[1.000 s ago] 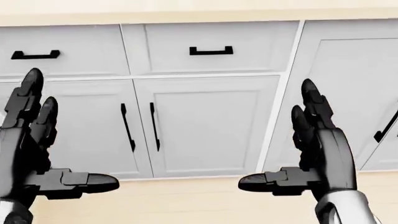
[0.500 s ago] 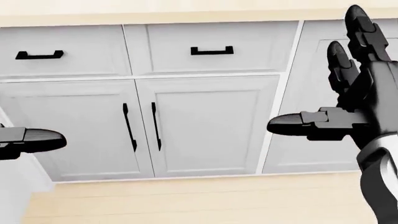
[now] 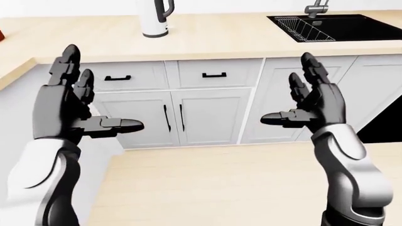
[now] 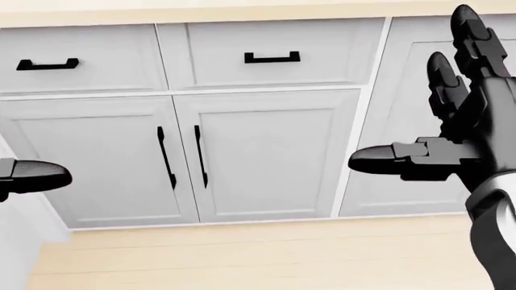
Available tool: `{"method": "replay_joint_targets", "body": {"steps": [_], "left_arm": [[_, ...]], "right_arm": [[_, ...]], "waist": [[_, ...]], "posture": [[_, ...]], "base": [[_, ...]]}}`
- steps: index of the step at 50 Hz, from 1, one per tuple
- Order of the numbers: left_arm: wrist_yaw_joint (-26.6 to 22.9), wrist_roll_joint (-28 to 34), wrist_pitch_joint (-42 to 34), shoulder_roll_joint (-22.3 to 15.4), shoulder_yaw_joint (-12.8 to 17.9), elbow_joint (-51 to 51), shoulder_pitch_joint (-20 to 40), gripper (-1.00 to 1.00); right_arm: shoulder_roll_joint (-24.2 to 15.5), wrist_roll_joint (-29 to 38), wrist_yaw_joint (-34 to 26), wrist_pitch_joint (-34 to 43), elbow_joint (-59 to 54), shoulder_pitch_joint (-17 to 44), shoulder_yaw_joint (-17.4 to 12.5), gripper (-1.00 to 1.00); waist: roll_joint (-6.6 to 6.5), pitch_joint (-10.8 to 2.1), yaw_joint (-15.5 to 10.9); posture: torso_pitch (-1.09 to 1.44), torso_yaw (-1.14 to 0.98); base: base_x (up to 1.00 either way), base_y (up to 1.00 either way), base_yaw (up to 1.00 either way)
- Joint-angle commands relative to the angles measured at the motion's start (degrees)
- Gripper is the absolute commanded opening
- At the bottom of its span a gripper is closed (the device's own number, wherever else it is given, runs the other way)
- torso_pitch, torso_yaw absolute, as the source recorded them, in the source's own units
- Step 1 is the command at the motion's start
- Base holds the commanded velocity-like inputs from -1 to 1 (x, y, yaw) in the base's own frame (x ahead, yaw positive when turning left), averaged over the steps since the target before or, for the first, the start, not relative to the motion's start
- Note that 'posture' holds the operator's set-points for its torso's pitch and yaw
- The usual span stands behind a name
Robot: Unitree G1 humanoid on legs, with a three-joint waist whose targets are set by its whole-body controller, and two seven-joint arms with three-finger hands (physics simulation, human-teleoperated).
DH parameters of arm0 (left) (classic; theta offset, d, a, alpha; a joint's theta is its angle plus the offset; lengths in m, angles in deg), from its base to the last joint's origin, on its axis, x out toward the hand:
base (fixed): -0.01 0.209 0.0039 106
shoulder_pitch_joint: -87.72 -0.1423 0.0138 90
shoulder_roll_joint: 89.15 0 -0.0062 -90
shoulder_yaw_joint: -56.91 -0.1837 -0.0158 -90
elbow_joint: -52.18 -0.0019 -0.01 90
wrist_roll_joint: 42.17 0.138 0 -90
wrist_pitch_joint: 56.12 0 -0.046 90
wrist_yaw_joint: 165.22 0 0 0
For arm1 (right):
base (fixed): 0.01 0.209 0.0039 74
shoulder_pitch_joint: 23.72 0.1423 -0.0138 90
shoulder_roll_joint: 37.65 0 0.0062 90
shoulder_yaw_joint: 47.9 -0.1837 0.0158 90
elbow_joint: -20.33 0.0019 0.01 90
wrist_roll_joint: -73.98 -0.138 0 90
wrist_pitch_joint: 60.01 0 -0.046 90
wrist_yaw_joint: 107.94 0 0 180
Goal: Press the button to open the lid of the electric kettle.
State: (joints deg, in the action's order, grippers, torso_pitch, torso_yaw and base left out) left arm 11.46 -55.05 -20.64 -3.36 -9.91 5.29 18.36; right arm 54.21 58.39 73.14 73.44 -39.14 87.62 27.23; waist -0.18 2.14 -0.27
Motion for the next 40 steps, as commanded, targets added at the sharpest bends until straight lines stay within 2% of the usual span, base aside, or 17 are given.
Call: {"method": "replay_joint_targets", "body": {"steps": [1, 2, 3, 4, 5, 14, 17, 20, 21, 24, 27, 28, 32, 37, 38, 39, 40], "left_arm": [[0.2, -0.1, 1.5, -0.8, 0.5, 1.4, 1.2, 1.0], [0.2, -0.1, 1.5, -0.8, 0.5, 1.4, 1.2, 1.0], [0.2, -0.1, 1.5, -0.8, 0.5, 1.4, 1.2, 1.0], [0.3, -0.2, 1.4, -0.8, 0.5, 1.4, 1.2, 1.0], [0.3, -0.2, 1.4, -0.8, 0.6, 1.5, 1.3, 1.0], [0.6, -0.7, 1.0, -1.1, 0.7, 1.6, 1.6, 1.0], [0.7, -0.9, 0.8, -1.3, 0.8, 1.7, 1.8, 1.0], [0.8, -1.0, 0.7, -1.2, 0.8, 1.8, 1.7, 1.0], [0.8, -1.1, 0.6, -1.3, 0.8, 1.9, 1.8, 1.0], [0.9, -1.3, 0.6, -1.3, 0.9, 1.9, 1.7, 1.0], [0.9, -1.3, 0.6, -1.4, 1.0, 1.9, 1.6, 1.0], [0.9, -1.4, 0.6, -1.4, 0.9, 1.9, 1.6, 1.0], [0.9, -1.4, 0.6, -1.4, 0.9, 1.9, 1.5, 1.0], [1.0, -1.4, 0.5, -1.4, 0.9, 2.0, 1.6, 1.0], [1.0, -1.4, 0.6, -1.4, 0.8, 2.0, 1.5, 1.0], [0.9, -1.3, 0.8, -1.4, 0.8, 1.8, 1.5, 1.0], [1.0, -1.3, 0.8, -1.4, 0.8, 1.8, 1.5, 1.0]], "right_arm": [[-0.6, -0.1, 0.0, -1.6, 1.9, 1.5, -0.5, 1.0], [-0.6, -0.1, 0.0, -1.7, 1.9, 1.4, -0.4, 1.0], [-0.6, -0.1, -0.1, -1.7, 1.9, 1.4, -0.4, 1.0], [-0.6, 0.0, -0.1, -1.7, 1.9, 1.4, -0.4, 1.0], [-0.6, -0.1, 0.0, -1.5, 2.0, 1.5, -0.5, 1.0], [-0.7, -0.3, 0.0, -0.9, 2.5, 1.7, -0.5, 1.0], [-0.8, -0.3, -0.1, -0.8, 2.7, 1.7, -0.5, 1.0], [-0.8, -0.3, -0.2, -0.8, 2.7, 1.6, -0.5, 1.0], [-0.8, -0.2, -0.2, -0.8, 2.7, 1.5, -0.4, 1.0], [-0.8, -0.2, -0.4, -0.7, 2.9, 1.4, -0.4, 1.0], [-0.7, -0.2, -0.4, -0.5, 3.0, 1.5, -0.5, 1.0], [-0.7, -0.2, -0.4, -0.4, 3.0, 1.5, -0.5, 1.0], [-0.6, -0.1, -0.4, -0.6, 2.9, 1.3, -0.4, 1.0], [-0.6, -0.2, -0.4, -0.3, 3.3, 1.3, -0.5, 1.0], [-0.6, -0.2, -0.4, -0.3, 3.3, 1.3, -0.5, 1.0], [-0.6, -0.2, -0.4, -0.4, 3.2, 1.3, -0.6, 1.0], [-0.7, -0.3, -0.4, -0.2, 3.2, 1.4, -0.7, 1.0]], "waist": [[-0.01, -1.09, 0.0], [-0.25, -2.25, 0.1], [-0.15, -0.51, 0.0], [-0.1, -0.72, 0.0], [-0.31, -2.15, 0.1], [-0.21, -0.45, 0.4], [-1.4, -0.34, 0.6], [-3.91, 0.13, 0.5], [-2.29, -0.03, 0.4], [-1.51, -0.1, 0.4], [2.98, -0.18, 0.1], [1.78, 0.27, 1.0], [2.8, -0.91, 0.8], [-0.65, -0.08, 1.7], [-2.03, -0.35, 1.8], [-4.45, -1.31, 1.9], [-7.01, -3.29, 1.7]], "posture": [[0.0, 0.0], [0.0, 0.0], [0.0, 0.0], [0.0, 0.0], [0.0, 0.0], [0.0, 0.0], [0.0, 0.0], [0.0, 0.0], [0.0, 0.0], [0.0, 0.0], [0.0, 0.0], [0.0, 0.0], [0.0, 0.0], [0.0, 0.0], [0.0, 0.0], [0.0, 0.0], [0.0, 0.0]], "base": [[0.04, 0.01, 0.0], [0.05, 0.0, 0.0], [0.04, 0.02, 0.0], [0.05, 0.02, 0.0], [0.06, 0.01, 0.0], [0.11, 0.04, 0.0], [0.2, 0.09, 0.0], [0.23, 0.13, 0.0], [0.24, 0.19, 0.0], [0.24, 0.29, 0.0], [0.25, 0.42, 0.0], [0.25, 0.44, 0.0], [0.25, 0.43, 0.0], [0.28, 0.43, 0.0], [0.29, 0.42, 0.0], [0.29, 0.43, 0.0], [0.28, 0.43, 0.0]]}}
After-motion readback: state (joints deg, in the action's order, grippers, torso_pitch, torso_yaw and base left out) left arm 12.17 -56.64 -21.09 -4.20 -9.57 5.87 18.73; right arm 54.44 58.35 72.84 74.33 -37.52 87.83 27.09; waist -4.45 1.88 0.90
